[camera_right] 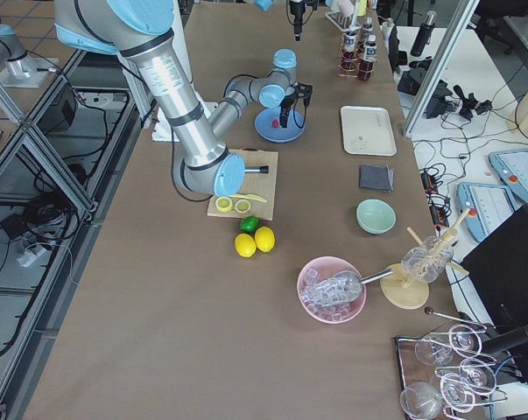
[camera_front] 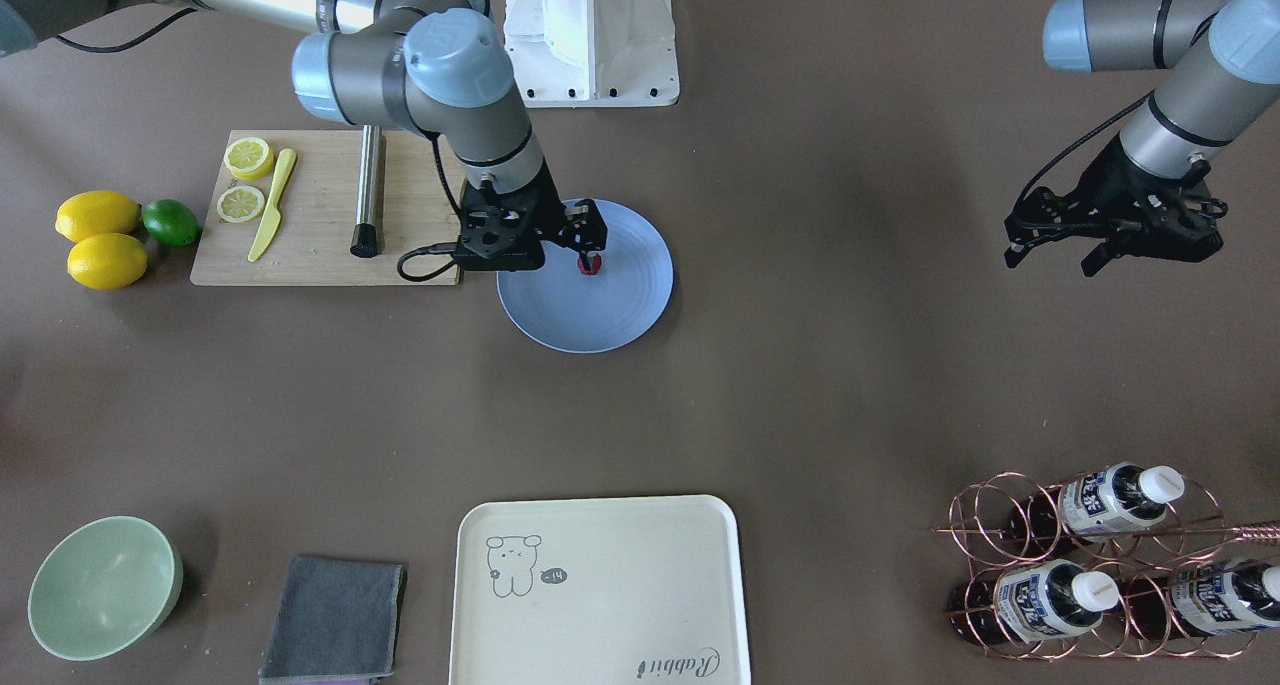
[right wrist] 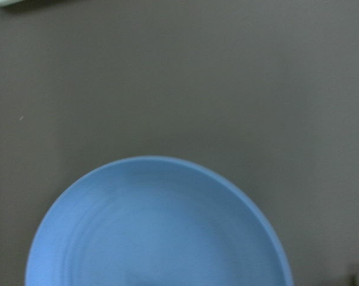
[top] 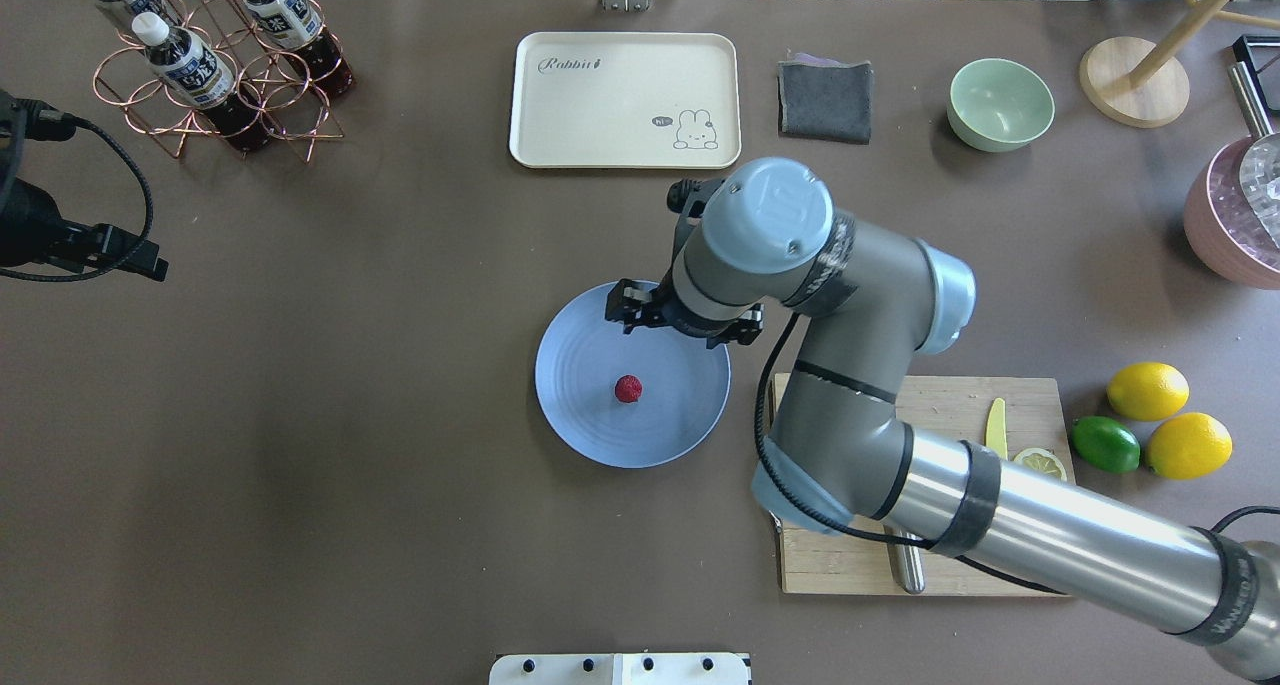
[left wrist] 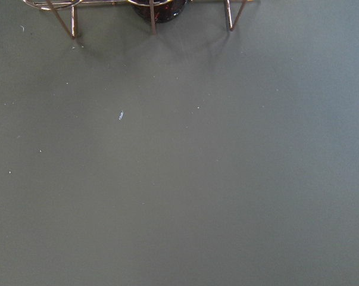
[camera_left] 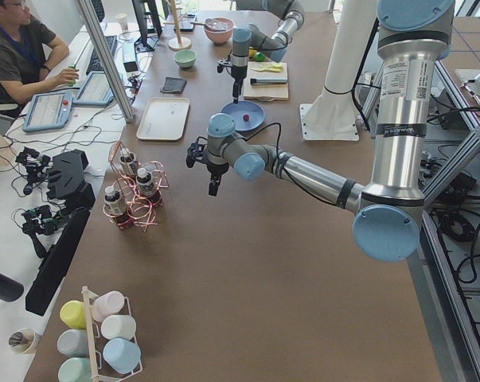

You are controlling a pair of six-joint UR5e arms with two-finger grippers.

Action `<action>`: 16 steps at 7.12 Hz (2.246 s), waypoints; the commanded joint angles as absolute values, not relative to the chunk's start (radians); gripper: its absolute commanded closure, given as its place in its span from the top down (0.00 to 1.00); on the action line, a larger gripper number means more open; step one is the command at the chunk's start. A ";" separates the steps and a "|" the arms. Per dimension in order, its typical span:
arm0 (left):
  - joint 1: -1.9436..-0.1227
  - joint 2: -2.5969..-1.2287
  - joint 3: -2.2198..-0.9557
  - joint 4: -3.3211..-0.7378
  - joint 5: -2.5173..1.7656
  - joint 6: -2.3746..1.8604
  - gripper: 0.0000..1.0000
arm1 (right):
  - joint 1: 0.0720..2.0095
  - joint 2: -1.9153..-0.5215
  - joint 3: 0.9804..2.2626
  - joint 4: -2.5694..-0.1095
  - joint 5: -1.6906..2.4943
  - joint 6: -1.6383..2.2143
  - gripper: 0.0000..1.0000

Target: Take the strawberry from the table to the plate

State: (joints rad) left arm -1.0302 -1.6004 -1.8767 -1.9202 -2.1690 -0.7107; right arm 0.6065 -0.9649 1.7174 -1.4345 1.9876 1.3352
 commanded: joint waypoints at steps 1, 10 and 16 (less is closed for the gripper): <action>-1.063 -1.586 -1.884 -1.919 -2.180 -0.706 0.97 | 0.806 -1.232 1.903 -1.491 2.126 1.059 1.00; -1.325 -1.522 -1.821 -1.756 -2.258 -0.282 0.97 | 1.552 -1.591 1.657 -1.658 2.338 -0.181 1.00; -1.450 -1.450 -1.790 -1.697 -2.278 -0.135 0.97 | 1.565 -1.595 1.657 -1.663 2.339 -0.169 1.00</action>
